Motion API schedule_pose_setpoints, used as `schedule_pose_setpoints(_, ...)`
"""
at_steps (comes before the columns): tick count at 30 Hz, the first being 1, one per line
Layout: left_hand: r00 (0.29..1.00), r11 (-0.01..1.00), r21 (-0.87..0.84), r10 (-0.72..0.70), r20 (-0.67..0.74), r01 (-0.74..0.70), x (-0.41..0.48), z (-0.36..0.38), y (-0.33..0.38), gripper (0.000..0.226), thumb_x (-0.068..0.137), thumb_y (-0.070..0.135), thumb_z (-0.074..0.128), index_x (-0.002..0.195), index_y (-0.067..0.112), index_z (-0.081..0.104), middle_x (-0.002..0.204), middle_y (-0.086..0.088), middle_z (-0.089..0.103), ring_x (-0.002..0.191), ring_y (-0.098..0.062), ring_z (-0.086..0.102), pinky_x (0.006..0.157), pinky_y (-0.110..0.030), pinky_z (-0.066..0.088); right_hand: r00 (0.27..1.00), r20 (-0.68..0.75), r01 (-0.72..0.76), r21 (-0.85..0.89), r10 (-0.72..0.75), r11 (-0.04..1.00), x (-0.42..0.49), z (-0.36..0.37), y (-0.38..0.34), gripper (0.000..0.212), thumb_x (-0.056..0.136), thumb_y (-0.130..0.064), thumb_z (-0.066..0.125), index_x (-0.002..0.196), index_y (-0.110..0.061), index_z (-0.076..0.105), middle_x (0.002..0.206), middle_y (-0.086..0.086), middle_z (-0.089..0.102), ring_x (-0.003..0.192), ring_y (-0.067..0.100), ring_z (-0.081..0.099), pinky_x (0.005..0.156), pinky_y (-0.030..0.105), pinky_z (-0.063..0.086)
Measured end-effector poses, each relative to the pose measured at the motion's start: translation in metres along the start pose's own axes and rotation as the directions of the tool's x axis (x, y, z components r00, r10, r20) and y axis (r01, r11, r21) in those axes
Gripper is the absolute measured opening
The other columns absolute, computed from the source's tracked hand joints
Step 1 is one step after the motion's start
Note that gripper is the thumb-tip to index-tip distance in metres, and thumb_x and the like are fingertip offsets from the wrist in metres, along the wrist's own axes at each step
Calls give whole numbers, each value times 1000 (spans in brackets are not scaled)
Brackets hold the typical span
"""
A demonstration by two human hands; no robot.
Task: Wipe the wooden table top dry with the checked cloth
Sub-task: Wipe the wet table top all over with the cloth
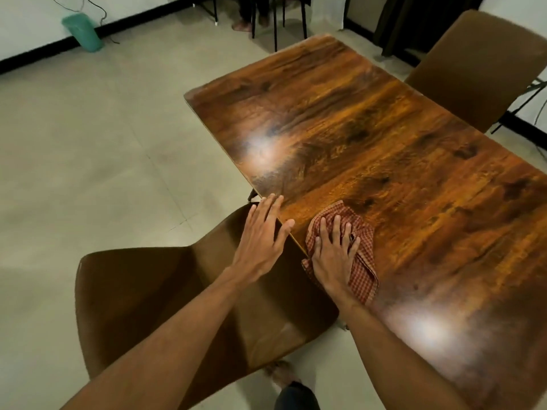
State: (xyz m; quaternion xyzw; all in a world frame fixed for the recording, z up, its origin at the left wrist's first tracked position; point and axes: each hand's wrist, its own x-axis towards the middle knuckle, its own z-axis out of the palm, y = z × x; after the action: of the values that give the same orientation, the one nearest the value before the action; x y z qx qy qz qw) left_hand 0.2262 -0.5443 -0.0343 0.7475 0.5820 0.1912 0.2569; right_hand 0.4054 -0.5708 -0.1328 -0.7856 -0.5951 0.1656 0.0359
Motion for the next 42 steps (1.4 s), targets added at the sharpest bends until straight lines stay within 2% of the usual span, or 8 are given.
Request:
schedule_pose_setpoints(9, 992, 994, -5, 112, 54, -112, 75, -74, -112, 69, 102, 59, 25, 161, 25, 16, 169, -1, 13, 156, -16, 8, 124, -30, -4, 993, -43, -111, 36, 113, 993, 75, 18, -116, 55, 112, -35, 27, 166, -28, 20, 176, 8, 4, 161, 37, 0, 127, 62, 1)
schedule_pose_setpoints(14, 982, 987, -76, 150, 113, -142, 93, -113, -193, 67, 103, 59, 25, 160, 27, 16, 169, 0, 13, 157, -18, 8, 122, -30, -5, 963, -93, -251, 38, 254, 967, 96, 34, -178, 56, 113, -35, 27, 167, -28, 16, 176, 8, 3, 161, 37, 0, 127, 62, 0)
schedule_pose_setpoints(20, 963, 978, -91, 203, 176, -189, 123, -161, -276, 73, 100, 64, 21, 161, 24, 16, 169, -4, 16, 157, -19, 10, 127, -37, 2, 925, -72, -368, 80, 374, 926, 121, 39, -220, 56, 114, -35, 25, 167, -28, 11, 176, 7, -3, 161, 36, -5, 127, 61, -4)
schedule_pose_setpoints(24, 943, 964, -90, 263, 205, -250, 159, -174, -302, 69, 102, 61, 24, 161, 24, 17, 169, -2, 16, 156, -16, 10, 121, -27, -4, 903, -93, -412, 91, 420, 907, 127, 42, -223, 55, 114, -34, 24, 167, -29, 12, 176, 6, -4, 161, 35, -6, 127, 62, -4)
schedule_pose_setpoints(31, 896, 939, -113, 344, 280, -325, 239, -187, -326, 73, 100, 62, 20, 161, 23, 16, 169, -1, 15, 156, -16, 9, 121, -25, -5, 895, -131, -420, 78, 427, 904, 200, 47, -289, 59, 112, -36, 29, 167, -30, 9, 176, 7, -2, 161, 36, -5, 126, 65, 0)
schedule_pose_setpoints(34, 892, 936, -102, 353, 284, -338, 277, -193, -338, 71, 100, 60, 22, 161, 22, 18, 169, -1, 16, 156, -15, 10, 126, -30, -1, 938, -150, -310, 33, 311, 950, 250, 59, -342, 58, 112, -43, 23, 167, -33, 8, 176, 4, -2, 161, 33, -4, 127, 64, -2)
schedule_pose_setpoints(37, 885, 929, -86, 368, 283, -359, 313, -203, -353, 65, 104, 54, 29, 160, 21, 21, 168, -1, 20, 156, -14, 13, 127, -40, 7, 965, -136, -226, 1, 224, 974, 278, 57, -353, 59, 110, -52, 18, 166, -38, 6, 176, -1, -3, 162, 28, -3, 127, 63, -4)
schedule_pose_setpoints(42, 907, 939, -87, 344, 242, -333, 377, -226, -374, 63, 103, 51, 31, 159, 22, 24, 167, 2, 21, 155, -12, 14, 128, -37, 7, 894, -152, -421, 30, 421, 906, 319, 48, -386, 62, 107, -54, 11, 167, -36, 6, 176, 3, 3, 161, 35, 2, 124, 69, 0)
